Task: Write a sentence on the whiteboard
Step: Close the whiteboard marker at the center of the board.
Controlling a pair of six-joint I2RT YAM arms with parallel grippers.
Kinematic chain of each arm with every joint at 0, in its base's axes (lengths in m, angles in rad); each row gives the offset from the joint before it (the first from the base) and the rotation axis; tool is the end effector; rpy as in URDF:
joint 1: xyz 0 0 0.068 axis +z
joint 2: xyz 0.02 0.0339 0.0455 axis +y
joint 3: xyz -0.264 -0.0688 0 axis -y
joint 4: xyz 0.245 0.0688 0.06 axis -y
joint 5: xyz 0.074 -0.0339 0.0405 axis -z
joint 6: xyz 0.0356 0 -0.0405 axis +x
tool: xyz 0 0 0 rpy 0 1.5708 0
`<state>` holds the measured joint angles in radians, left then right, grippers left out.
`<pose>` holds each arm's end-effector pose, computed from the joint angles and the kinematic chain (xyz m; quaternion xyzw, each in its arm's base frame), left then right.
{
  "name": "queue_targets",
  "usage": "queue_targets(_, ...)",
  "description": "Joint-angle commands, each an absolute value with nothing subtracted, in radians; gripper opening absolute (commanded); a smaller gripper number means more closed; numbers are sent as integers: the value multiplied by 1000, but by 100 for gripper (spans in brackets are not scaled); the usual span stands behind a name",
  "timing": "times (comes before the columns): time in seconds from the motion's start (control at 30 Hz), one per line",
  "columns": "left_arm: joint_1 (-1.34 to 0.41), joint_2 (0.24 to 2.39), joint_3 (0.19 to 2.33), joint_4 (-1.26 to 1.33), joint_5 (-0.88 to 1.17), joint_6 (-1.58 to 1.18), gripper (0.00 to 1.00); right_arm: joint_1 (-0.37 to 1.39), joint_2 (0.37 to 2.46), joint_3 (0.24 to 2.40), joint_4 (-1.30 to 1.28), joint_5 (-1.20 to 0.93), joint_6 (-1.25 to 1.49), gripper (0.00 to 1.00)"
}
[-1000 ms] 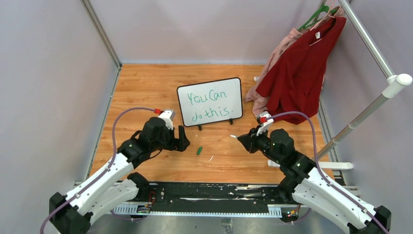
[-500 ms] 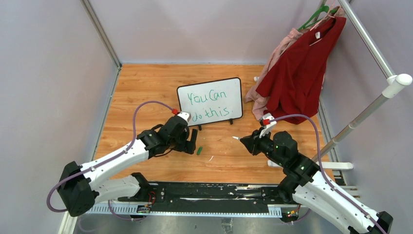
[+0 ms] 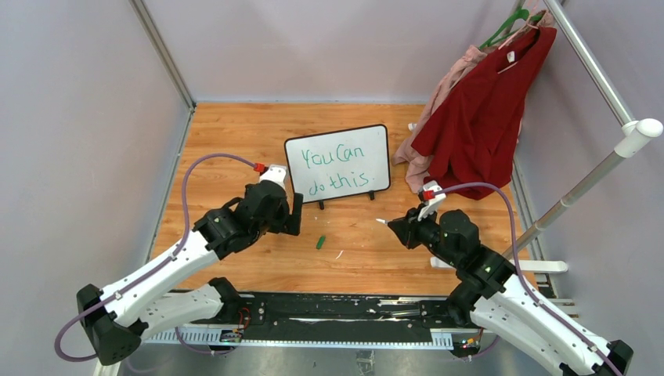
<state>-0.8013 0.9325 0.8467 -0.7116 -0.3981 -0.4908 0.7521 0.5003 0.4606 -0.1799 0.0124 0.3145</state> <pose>0.1397 -0.1244 0.2879 0.0667 0.9085 -0.0763 0.4054 0.1044 0.0970 0.2665 -0.1656 0.7626 0.3137 0.5410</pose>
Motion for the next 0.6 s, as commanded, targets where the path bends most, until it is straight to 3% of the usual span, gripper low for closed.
queue_targets(0.0, -806, 946, 832, -679, -275, -442, 98, 764, 490, 510, -206, 37, 291, 0)
queue_targets(0.17, -827, 1116, 867, -684, -112, -458, 89, 763, 478, 511, -221, 43, 289, 0)
queue_targets(0.57, -897, 1447, 953, -594, -99, -441, 69, 764, 362, 459, -287, 66, 325, 0)
